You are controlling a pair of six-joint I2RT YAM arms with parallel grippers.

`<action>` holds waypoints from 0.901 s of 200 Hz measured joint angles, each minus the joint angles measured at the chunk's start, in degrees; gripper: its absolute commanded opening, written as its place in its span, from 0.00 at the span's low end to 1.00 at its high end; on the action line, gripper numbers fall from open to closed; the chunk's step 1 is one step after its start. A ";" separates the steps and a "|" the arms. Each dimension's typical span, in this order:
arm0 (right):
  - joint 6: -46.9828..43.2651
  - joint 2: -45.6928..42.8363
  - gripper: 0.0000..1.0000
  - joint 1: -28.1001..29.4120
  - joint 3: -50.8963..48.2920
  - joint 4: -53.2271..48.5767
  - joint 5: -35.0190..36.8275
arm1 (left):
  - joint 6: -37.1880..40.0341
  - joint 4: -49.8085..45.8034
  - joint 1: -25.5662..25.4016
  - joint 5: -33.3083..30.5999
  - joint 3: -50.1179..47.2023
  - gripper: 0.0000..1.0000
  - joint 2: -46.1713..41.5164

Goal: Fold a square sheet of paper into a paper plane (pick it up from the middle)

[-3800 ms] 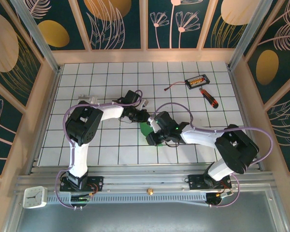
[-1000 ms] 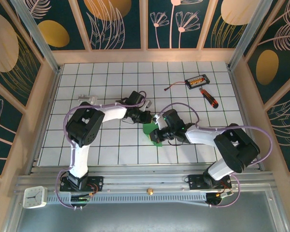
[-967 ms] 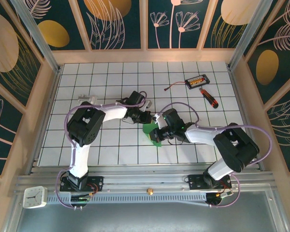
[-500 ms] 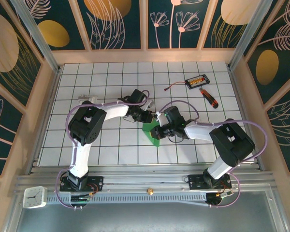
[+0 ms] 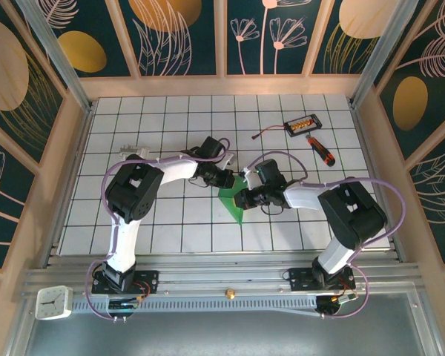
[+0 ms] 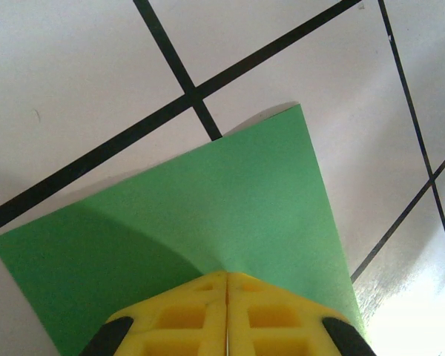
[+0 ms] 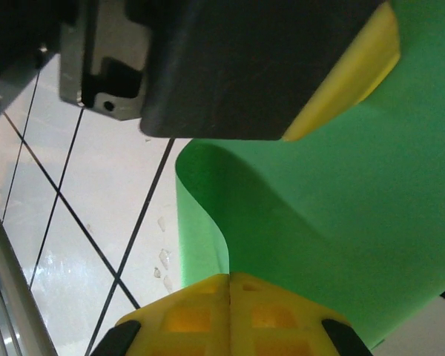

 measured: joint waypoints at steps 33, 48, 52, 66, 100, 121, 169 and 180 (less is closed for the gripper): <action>-0.17 1.05 0.05 -0.35 0.37 0.00 0.00 | 0.04 -0.02 0.00 -0.02 0.04 0.08 0.02; -0.17 1.16 0.05 -0.35 0.39 -0.02 0.13 | 0.04 -0.02 0.00 -0.02 0.04 0.09 0.04; -0.17 1.16 0.05 -0.35 0.39 -0.02 0.17 | 0.04 -0.02 0.00 -0.02 0.04 0.09 0.04; -0.20 1.16 0.05 -0.42 0.39 -0.02 0.26 | 0.04 -0.02 0.00 -0.02 0.04 0.09 0.04; -0.44 1.16 0.05 -0.72 0.39 -0.48 0.85 | 0.04 -0.04 0.00 -0.04 0.09 0.09 0.04; -0.96 1.16 0.05 -0.72 0.39 -1.05 1.38 | 0.04 -0.07 0.00 -0.07 0.09 0.09 0.04; -1.25 1.16 0.05 -0.72 0.39 -1.29 1.92 | 0.04 -0.09 0.00 -0.22 0.13 0.09 0.04; -1.25 1.16 0.05 -0.72 0.39 -1.29 1.95 | 0.04 -0.09 0.00 -0.22 0.13 0.09 0.04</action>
